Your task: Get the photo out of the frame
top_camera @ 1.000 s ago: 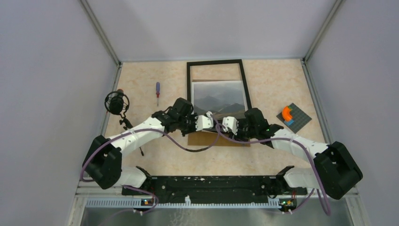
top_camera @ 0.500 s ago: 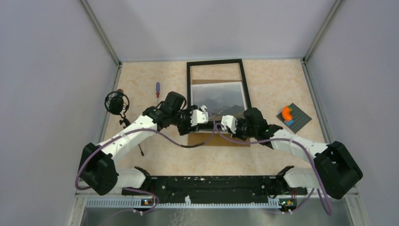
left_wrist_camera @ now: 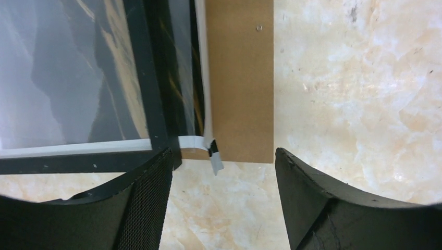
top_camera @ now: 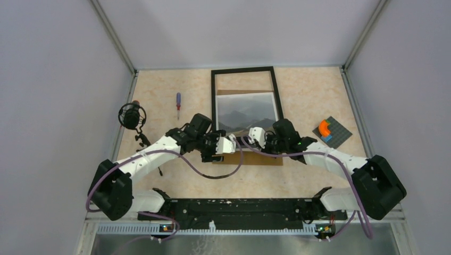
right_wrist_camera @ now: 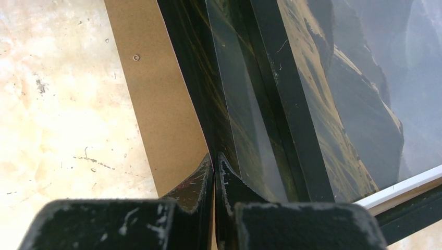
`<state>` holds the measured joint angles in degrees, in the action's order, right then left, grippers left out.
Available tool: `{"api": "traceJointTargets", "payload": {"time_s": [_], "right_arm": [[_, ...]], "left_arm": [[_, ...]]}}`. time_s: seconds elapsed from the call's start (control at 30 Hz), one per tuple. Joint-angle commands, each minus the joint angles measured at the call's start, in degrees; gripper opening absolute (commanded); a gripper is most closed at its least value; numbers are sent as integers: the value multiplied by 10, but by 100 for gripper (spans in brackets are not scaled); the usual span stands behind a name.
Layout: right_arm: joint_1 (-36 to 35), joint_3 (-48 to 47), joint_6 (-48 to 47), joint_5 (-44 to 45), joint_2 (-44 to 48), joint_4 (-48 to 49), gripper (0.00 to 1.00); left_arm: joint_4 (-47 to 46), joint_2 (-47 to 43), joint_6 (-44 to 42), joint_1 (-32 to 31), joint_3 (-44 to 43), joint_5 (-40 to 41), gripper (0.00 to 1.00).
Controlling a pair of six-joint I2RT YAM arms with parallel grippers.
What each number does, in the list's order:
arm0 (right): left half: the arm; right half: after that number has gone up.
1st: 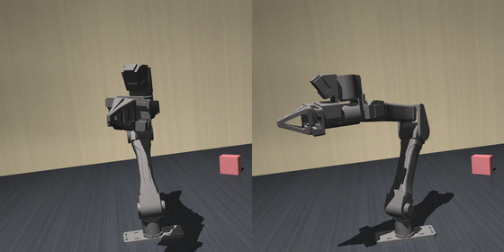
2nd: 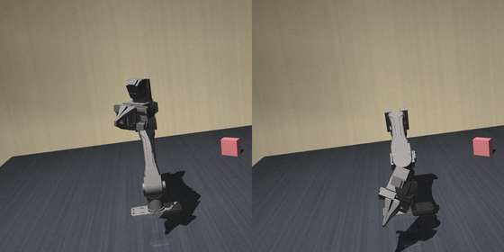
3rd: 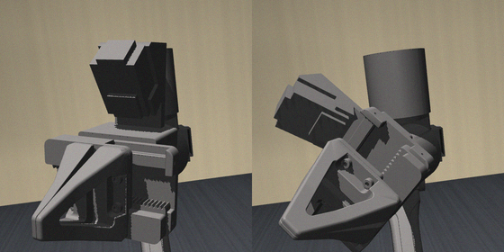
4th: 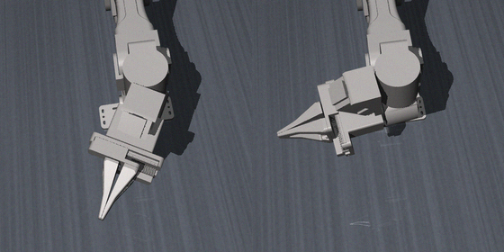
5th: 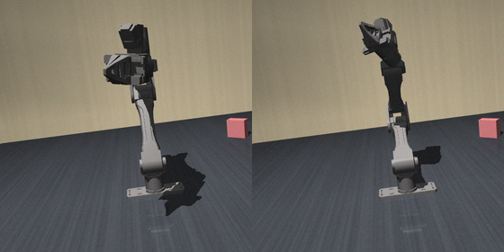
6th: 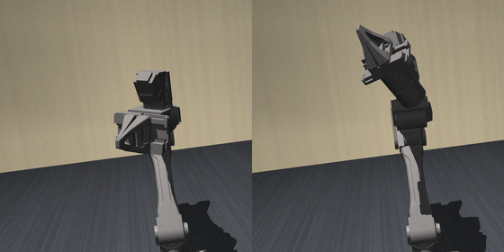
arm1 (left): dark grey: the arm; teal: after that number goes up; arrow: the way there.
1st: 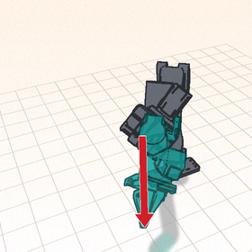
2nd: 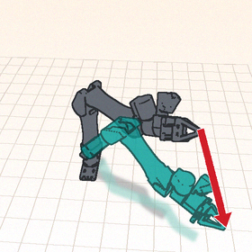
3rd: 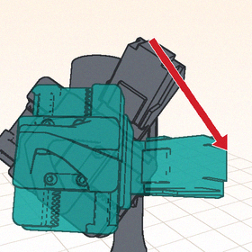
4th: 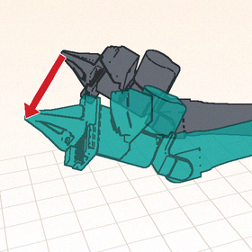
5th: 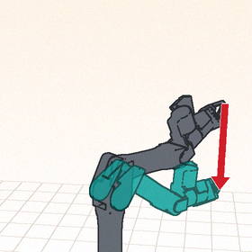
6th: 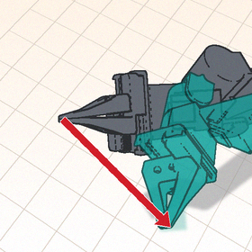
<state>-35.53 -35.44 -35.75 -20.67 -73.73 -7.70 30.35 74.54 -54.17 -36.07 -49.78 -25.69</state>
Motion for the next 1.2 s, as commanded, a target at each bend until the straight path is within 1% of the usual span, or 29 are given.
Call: {"api": "traceJointTargets", "payload": {"time_s": [0.0, 0.17, 0.3, 0.5, 0.73, 0.87, 1.0, 1.03, 1.07, 1.1, 1.17], "right_arm": [[-4, -32, 11, -11, -1, 1, 0], [-4, -36, 7, -20, -3, -6, 0], [-4, -35, 6, -21, -5, -8, 0], [-4, -32, 4, -22, -9, -6, 0], [-4, -33, 1, -21, -11, -6, 0], [-4, -34, 2, -22, -10, -8, 0], [-4, -33, 3, -21, -8, -9, 0], [-4, -34, 3, -20, -8, -10, 0], [-4, -35, 3, -18, -8, -11, 0], [-4, -35, 4, -17, -8, -11, 0], [-4, -36, 6, -15, -9, -10, 0]], "left_arm": [[-91, 0, -14, -5, 49, 47, 74], [-156, 6, -4, -5, 72, 70, 64], [-172, 9, 11, -5, 59, 87, 56], [-148, 4, 33, -6, 30, 78, 39], [-98, -6, 62, -5, -26, 64, 32], [-90, -3, 65, -5, -39, 56, 19], [-74, -4, 62, -5, -40, 50, 13], [-63, -7, 60, -5, -43, 47, 13], [-47, -12, 58, -4, -47, 37, 15], [-24, -17, 52, -2, -54, 18, 20], [40, -27, 25, -1, -64, -29, 39]]}}
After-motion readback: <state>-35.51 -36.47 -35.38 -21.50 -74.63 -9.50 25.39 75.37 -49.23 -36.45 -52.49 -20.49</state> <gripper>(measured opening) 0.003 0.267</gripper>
